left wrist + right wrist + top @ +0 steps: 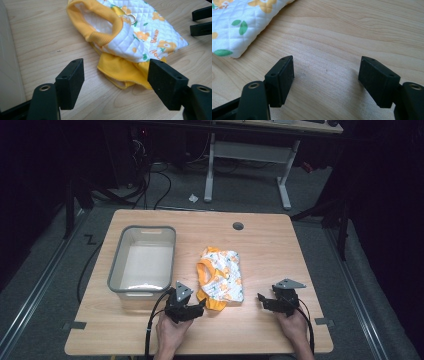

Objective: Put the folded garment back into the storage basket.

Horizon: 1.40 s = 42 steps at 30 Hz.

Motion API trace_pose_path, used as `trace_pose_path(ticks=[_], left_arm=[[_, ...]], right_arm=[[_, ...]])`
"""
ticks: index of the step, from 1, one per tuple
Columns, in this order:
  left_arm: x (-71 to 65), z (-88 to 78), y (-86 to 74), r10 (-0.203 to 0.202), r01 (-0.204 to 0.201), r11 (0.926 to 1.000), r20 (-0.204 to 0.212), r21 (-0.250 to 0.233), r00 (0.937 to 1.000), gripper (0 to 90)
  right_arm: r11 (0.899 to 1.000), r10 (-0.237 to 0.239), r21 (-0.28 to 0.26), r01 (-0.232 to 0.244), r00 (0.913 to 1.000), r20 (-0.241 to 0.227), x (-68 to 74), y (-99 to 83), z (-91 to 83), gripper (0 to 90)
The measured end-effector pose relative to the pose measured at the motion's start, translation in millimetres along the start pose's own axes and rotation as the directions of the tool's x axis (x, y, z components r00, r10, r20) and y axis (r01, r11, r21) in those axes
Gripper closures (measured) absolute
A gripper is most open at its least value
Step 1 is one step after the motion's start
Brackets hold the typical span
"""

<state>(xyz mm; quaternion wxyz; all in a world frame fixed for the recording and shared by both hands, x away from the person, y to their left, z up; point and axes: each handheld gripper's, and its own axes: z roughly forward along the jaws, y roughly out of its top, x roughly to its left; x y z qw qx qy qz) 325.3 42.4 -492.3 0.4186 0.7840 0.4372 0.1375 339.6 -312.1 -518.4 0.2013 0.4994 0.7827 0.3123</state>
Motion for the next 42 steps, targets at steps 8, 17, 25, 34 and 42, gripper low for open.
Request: trace_pose_path(ticks=[8,17,25,34,42], left_arm=[[-3.7,-0.8,11.9,0.009,-0.009,1.0000,0.012,0.004,0.9999,31.5],[-6.4,6.6,29.8,0.021,-0.021,0.9997,0.031,0.014,0.9993,29.0],[-5.0,19.1,46.0,0.022,-0.023,0.9990,0.024,0.037,0.9995,26.8],[-5.1,32.0,56.9,0.016,-0.017,0.9977,0.014,0.066,0.9998,24.4],[-3.0,48.2,66.6,0.023,-0.022,0.9945,-0.014,0.102,0.9996,22.4]], right_arm=[[1.000,0.000,0.000,0.000,1.0000,0.000,0.0,0.0,0.0,29.0],[1.000,0.000,0.000,0.000,1.0000,0.000,0.0,-0.1,-0.1,29.0],[1.000,-0.001,0.000,0.001,1.0000,0.000,0.0,-0.1,-0.1,29.0],[1.000,0.000,0.000,0.000,1.0000,-0.001,0.0,-0.1,-0.2,28.9],[1.000,-0.001,0.000,0.001,1.0000,0.000,0.0,-0.1,-0.1,29.0]])
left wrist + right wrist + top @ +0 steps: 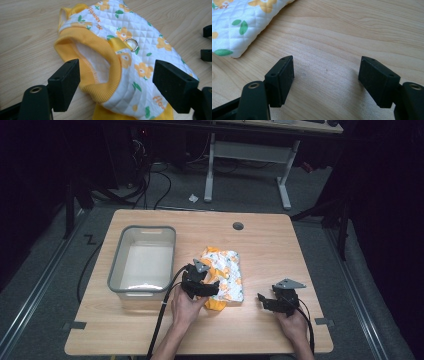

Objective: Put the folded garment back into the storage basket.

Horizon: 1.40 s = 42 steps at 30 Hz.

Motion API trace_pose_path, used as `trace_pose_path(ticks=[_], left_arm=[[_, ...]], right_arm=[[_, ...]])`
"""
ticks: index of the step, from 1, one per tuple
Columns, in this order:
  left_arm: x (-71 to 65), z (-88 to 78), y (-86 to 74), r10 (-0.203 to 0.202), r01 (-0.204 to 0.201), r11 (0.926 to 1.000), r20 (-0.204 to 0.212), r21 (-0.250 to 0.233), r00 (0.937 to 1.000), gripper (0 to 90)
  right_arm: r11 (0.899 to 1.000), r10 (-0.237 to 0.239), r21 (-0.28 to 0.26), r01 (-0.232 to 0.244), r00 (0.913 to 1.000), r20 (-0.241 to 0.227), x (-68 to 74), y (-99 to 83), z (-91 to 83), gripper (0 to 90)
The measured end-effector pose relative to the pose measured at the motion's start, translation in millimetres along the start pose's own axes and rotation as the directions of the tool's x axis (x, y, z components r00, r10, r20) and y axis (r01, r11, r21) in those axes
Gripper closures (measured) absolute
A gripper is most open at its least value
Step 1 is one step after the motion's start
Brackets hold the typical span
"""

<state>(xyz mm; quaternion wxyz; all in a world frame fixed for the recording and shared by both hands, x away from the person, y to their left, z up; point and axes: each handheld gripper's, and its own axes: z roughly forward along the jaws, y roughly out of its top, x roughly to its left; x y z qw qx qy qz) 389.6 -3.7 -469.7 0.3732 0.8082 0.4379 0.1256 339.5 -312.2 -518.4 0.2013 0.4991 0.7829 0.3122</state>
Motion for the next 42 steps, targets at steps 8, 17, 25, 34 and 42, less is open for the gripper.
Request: trace_pose_path(ticks=[8,17,25,34,42], left_arm=[[4.4,14.4,7.6,-0.017,0.018,0.9990,-0.016,0.042,0.9997,21.9],[15.6,30.3,11.0,-0.057,0.059,0.9958,-0.035,0.070,0.9978,21.8],[19.1,44.9,7.6,-0.062,0.068,0.9910,-0.054,0.115,0.9966,21.5],[22.5,56.2,3.7,-0.079,0.087,0.9837,-0.056,0.158,0.9953,23.7],[14.9,57.1,2.5,-0.040,0.047,0.9877,-0.050,0.149,0.9980,39.3]], right_arm=[[1.000,0.001,0.000,-0.001,1.0000,-0.001,0.1,0.0,-0.1,29.0],[1.000,-0.001,0.001,0.001,1.0000,-0.001,-0.1,0.0,-0.1,28.9],[1.000,0.001,0.002,-0.001,1.0000,-0.001,0.0,0.1,-0.2,28.9],[1.000,0.000,0.001,0.000,1.0000,-0.001,0.0,0.0,-0.2,29.0],[1.000,0.000,0.001,0.000,1.0000,-0.001,0.0,0.0,-0.2,29.0]])
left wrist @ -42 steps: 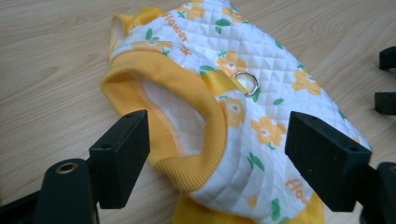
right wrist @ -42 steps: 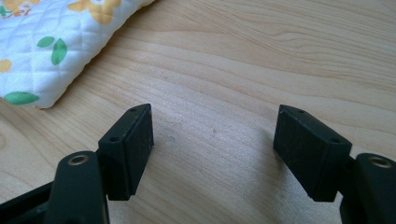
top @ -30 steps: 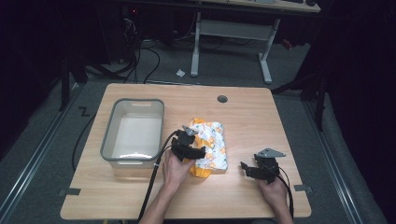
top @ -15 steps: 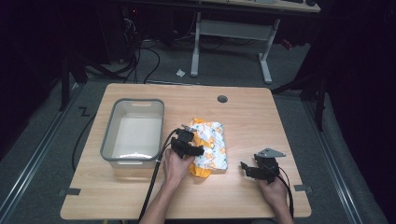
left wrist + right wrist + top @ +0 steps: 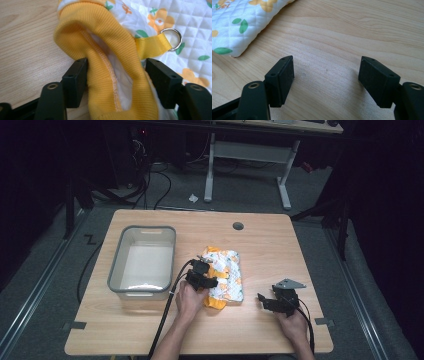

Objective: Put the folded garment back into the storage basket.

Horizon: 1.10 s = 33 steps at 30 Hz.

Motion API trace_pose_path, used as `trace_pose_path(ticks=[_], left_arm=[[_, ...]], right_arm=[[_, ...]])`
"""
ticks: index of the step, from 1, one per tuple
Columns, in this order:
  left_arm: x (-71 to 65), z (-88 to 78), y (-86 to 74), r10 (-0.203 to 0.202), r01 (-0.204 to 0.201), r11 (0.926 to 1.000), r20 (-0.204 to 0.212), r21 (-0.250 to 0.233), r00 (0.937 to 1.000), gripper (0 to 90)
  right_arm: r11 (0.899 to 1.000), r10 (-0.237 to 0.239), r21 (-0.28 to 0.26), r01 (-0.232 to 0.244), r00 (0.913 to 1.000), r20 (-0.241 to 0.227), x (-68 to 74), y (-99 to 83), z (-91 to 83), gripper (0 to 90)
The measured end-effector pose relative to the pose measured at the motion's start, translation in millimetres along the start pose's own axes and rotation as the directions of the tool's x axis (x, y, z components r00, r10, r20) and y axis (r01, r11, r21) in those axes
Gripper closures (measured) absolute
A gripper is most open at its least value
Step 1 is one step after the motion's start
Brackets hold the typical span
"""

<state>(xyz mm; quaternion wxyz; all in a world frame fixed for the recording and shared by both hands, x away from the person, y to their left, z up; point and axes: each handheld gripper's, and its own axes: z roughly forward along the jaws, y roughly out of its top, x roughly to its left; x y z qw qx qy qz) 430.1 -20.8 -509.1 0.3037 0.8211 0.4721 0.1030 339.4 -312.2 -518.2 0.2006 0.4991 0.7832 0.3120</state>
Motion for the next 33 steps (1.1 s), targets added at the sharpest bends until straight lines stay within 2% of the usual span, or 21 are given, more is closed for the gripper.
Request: trace_pose_path(ticks=[7,12,20,21,26,33], left_arm=[[-3.9,-0.7,-0.7,0.013,-0.013,0.9999,0.033,-0.010,0.9994,61.3],[-7.3,-1.6,-1.9,0.042,-0.042,0.9988,0.025,-0.025,0.9988,70.1],[-2.7,-3.8,-1.4,0.028,-0.025,0.9991,0.067,-0.035,0.9973,74.1],[-1.9,-5.8,-0.7,0.023,-0.019,0.9988,0.079,-0.046,0.9966,74.7],[-2.4,-12.0,1.1,0.036,-0.028,0.9961,0.086,-0.084,0.9957,75.4],[-2.4,-29.6,2.8,0.020,-0.003,0.9916,0.127,-0.129,0.9917,75.7]], right_arm=[[1.000,0.000,0.000,0.000,1.0000,0.001,0.0,0.0,0.0,28.9],[1.000,-0.001,0.000,0.001,1.0000,0.001,0.0,0.0,0.0,29.0],[1.000,0.000,0.000,0.000,1.0000,0.000,0.0,0.0,0.0,28.9],[1.000,-0.001,0.000,0.001,1.0000,-0.001,-0.1,0.0,0.0,28.9],[1.000,-0.001,-0.001,0.001,1.0000,-0.001,0.0,-0.1,0.0,29.0],[1.000,-0.001,-0.001,0.001,1.0000,-0.001,-0.1,-0.1,0.0,29.0]])
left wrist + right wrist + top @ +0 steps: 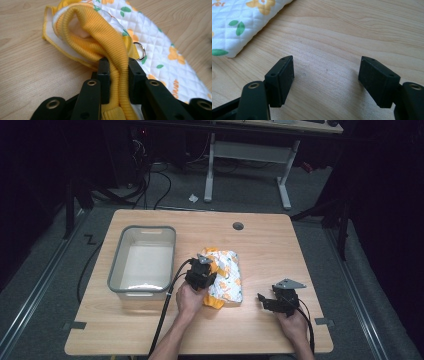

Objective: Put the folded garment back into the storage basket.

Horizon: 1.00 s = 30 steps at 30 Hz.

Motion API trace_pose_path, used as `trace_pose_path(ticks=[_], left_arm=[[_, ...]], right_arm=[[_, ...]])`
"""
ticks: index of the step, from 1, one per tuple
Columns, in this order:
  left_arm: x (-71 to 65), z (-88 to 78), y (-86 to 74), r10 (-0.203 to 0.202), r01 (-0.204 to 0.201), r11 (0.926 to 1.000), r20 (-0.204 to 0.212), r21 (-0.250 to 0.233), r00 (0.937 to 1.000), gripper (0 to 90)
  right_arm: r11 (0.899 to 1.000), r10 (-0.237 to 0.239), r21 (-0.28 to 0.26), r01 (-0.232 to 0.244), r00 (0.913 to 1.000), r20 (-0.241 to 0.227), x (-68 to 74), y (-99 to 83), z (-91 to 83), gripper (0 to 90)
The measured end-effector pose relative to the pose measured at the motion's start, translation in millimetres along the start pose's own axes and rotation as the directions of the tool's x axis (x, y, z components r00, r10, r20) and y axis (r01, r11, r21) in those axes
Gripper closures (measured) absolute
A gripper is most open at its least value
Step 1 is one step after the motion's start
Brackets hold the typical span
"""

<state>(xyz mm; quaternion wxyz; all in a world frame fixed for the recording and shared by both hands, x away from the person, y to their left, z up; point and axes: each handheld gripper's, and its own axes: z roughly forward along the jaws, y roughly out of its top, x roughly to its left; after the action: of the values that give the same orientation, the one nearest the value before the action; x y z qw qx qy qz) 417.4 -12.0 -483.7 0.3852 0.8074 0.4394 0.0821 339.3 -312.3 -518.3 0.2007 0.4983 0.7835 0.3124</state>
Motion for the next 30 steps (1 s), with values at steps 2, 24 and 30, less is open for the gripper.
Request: trace_pose_path(ticks=[2,24,30], left_arm=[[-0.3,-2.5,0.7,0.000,0.000,0.9999,0.006,-0.010,1.0000,75.7],[-0.5,-42.5,6.1,-0.006,0.017,0.9919,0.087,-0.126,0.9962,77.4],[-2.5,-52.0,11.3,0.012,0.003,0.9899,0.101,-0.142,0.9948,77.7]], right_arm=[[1.000,0.000,0.000,0.000,1.0000,0.000,0.0,0.0,0.0,29.0],[1.000,0.000,0.000,0.000,1.0000,0.001,0.0,0.0,0.0,29.0],[1.000,0.000,0.000,0.000,1.0000,-0.001,0.0,0.0,0.0,28.9]])
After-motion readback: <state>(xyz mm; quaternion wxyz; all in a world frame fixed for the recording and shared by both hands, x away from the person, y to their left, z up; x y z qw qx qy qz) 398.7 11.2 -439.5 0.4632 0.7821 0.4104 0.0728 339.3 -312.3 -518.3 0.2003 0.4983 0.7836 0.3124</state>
